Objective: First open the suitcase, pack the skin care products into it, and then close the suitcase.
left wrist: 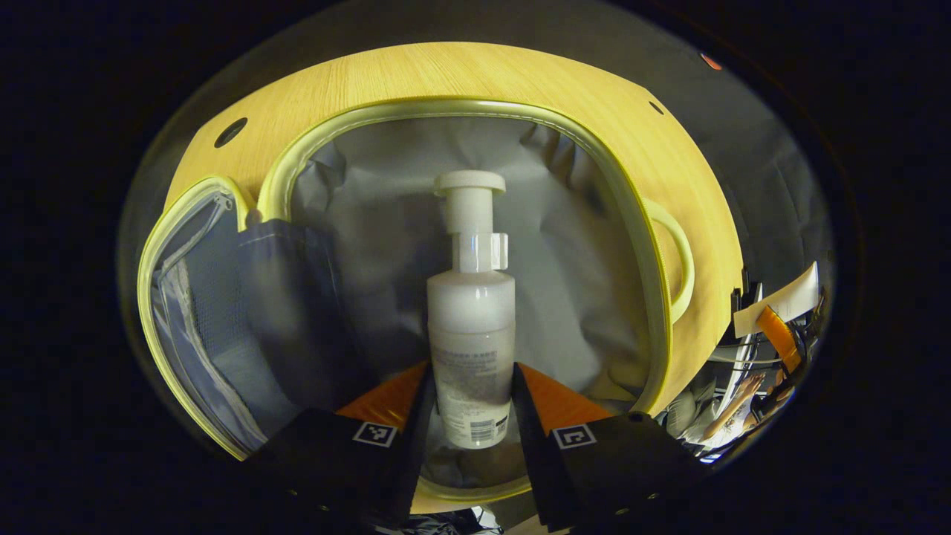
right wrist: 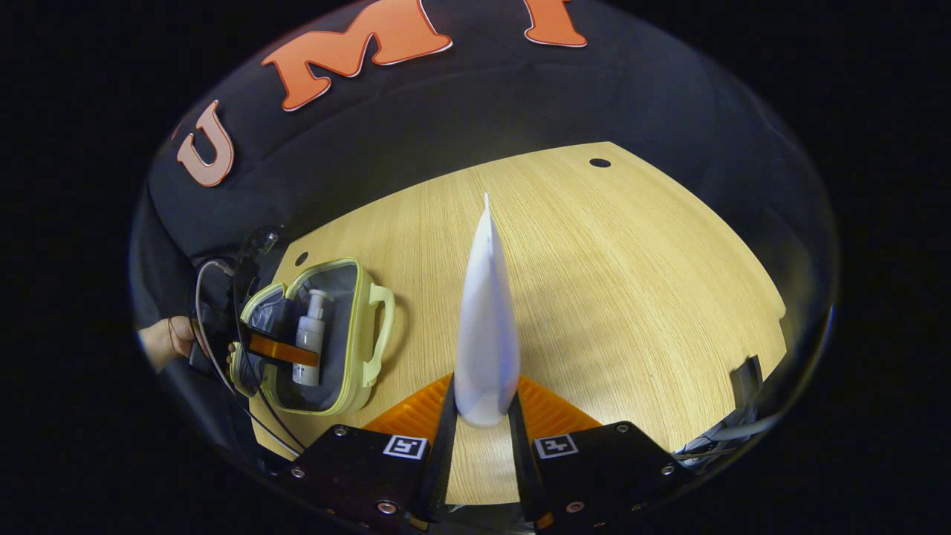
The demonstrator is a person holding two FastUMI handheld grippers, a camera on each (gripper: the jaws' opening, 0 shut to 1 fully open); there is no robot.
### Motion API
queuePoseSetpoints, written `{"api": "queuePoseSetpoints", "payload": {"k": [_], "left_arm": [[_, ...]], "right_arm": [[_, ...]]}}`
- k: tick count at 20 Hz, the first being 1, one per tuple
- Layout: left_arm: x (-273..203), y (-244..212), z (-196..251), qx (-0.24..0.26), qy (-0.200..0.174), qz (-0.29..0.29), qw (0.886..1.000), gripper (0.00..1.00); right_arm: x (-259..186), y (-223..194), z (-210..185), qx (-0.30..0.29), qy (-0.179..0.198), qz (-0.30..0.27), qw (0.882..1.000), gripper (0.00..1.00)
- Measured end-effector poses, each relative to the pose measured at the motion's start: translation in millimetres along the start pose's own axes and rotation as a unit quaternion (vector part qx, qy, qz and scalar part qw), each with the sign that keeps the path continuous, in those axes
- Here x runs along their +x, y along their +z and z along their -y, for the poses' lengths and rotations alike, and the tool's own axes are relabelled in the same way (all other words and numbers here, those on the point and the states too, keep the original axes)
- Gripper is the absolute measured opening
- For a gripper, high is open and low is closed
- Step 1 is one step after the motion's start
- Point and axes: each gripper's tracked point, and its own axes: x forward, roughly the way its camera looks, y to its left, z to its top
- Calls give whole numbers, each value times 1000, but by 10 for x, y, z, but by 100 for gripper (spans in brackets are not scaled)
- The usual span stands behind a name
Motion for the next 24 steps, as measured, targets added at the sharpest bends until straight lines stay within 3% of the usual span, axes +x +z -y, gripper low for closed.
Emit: {"api": "queuePoseSetpoints", "payload": {"k": [3, 4, 5, 7, 13, 15, 16, 17, 20, 21, 22, 24], "left_arm": [[-34, 21, 99, -4, -15, 10, 1000, 66], [-68, 29, 151, 0, -17, 17, 1000, 72], [-106, 37, 175, 6, -13, 28, 1000, 88], [-246, 114, 116, 26, 13, 73, 997, 99], [-1107, 222, 22, 78, 58, 250, 963, 99], [-1404, 157, -19, 76, 66, 290, 952, 99], [-1602, 102, -54, 73, 69, 307, 946, 99], [-1831, 13, -105, 68, 74, 323, 941, 99], [-2478, -130, -274, 52, 91, 363, 926, 99], [-2671, -186, -330, 46, 100, 376, 920, 99], [-2853, -220, -387, 41, 113, 388, 914, 99], [-3183, -282, -430, 38, 138, 409, 901, 99]], "right_arm": [[-31, 19, -38, -4, 3, 1, 1000, 39], [-47, 39, -72, -7, 5, 1, 1000, 39], [-68, 59, -137, -12, 8, 1, 1000, 39], [-109, 167, -264, -26, 19, 4, 999, 39], [-236, 515, -1106, -73, 85, -5, 994, 39], [-222, 486, -1497, -94, 111, -32, 989, 39], [-200, 428, -1682, -103, 122, -51, 986, 34], [-140, 324, -1848, -112, 128, -77, 982, 39], [141, 47, -2171, -135, 125, -148, 972, 39], [251, -36, -2233, -136, 118, -170, 969, 43], [352, -172, -2292, -137, 110, -192, 966, 39], [545, -362, -2324, -141, 84, -227, 960, 39]]}}
